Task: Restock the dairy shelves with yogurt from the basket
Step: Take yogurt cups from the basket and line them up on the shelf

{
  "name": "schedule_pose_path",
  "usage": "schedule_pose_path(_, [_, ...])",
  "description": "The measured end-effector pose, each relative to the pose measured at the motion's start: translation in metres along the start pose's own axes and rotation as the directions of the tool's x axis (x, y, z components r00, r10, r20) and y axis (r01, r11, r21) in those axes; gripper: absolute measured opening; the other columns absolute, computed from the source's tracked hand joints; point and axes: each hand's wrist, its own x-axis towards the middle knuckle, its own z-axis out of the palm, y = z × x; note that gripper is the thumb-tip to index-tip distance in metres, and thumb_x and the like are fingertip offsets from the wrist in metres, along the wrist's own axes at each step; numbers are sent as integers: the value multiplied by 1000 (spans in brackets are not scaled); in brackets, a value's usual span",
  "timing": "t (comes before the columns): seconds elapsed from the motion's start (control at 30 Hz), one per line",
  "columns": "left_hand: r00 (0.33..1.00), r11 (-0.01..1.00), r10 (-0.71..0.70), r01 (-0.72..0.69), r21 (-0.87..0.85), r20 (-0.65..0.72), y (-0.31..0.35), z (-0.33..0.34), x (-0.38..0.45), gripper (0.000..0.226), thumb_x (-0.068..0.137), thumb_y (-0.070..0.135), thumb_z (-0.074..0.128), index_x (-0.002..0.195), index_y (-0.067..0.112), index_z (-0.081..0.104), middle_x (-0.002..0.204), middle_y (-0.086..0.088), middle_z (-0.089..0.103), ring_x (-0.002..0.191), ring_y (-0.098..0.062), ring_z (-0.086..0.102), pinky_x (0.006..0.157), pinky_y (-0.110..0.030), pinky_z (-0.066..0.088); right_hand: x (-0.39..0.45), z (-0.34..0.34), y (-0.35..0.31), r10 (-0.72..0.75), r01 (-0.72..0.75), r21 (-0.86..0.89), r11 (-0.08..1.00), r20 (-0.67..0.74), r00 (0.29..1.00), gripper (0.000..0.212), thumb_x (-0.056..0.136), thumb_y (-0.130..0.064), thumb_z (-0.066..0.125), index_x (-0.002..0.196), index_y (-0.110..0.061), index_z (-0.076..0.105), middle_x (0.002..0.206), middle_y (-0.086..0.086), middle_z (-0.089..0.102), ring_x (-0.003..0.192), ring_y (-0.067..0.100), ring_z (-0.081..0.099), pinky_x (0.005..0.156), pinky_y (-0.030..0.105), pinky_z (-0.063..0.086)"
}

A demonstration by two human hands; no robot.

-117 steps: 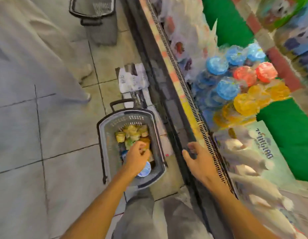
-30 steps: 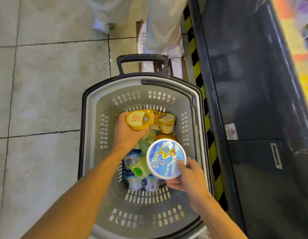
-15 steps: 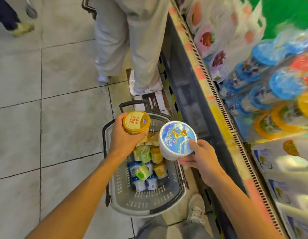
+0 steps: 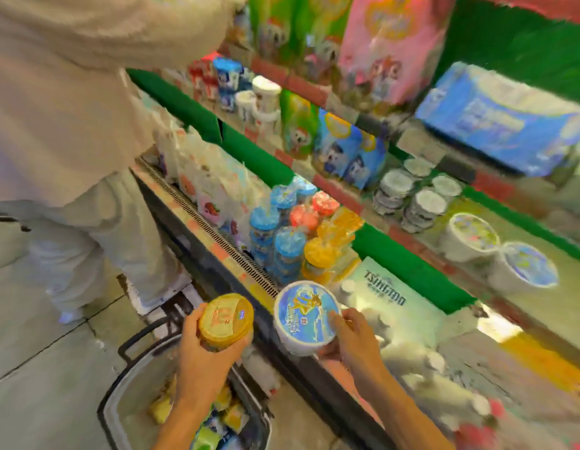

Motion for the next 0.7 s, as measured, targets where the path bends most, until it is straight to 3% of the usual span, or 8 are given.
schedule_pose_path(0.17, [982, 998, 61, -62, 1, 180, 54, 83, -15, 85, 59, 17, 95, 130, 30, 50, 115, 19, 59, 106, -8, 60, 91, -35, 51, -18, -100, -26, -4, 20, 78, 997, -208, 978, 23, 104, -22, 52, 102, 1, 55, 83, 22, 69, 51, 26, 67, 46, 33, 54])
schedule_pose_path(0.3, [937, 990, 123, -139, 26, 326, 84, 154, -25, 90, 58, 21, 96, 133, 28, 48, 119, 15, 58, 109, -10, 58, 97, -40, 51, -31, -179, -44, -22, 72, 132, 989, -348, 937, 23, 104, -21, 50, 103, 2, 56, 85, 22, 69, 48, 23, 67, 45, 31, 52])
schedule_pose_path(0.4, [891, 984, 154, -178, 18, 428, 103, 205, -34, 93, 61, 19, 95, 139, 26, 45, 125, 6, 57, 114, -16, 58, 95, -37, 50, -30, -232, -44, -12, 109, 188, 976, -454, 891, 25, 104, -20, 51, 103, 5, 56, 82, 24, 68, 45, 23, 64, 46, 32, 53])
schedule_pose_path(0.57, [807, 972, 194, -235, 2, 558, 124, 296, -44, 91, 54, 14, 98, 126, 33, 47, 119, 14, 58, 110, -16, 60, 92, -37, 53, -23, -311, -41, 38, 159, 276, 948, -592, 805, 23, 103, -18, 52, 98, 2, 61, 78, 19, 68, 49, 21, 64, 45, 30, 52])
schedule_pose_path(0.7, [764, 958, 227, -288, 5, 604, 136, 359, -49, 88, 52, 7, 97, 123, 27, 51, 115, 14, 60, 105, -11, 62, 86, -28, 51, -6, -366, -32, 91, 159, 311, 937, -657, 748, 23, 103, -23, 53, 98, -1, 57, 94, 24, 68, 66, 29, 65, 46, 30, 52])
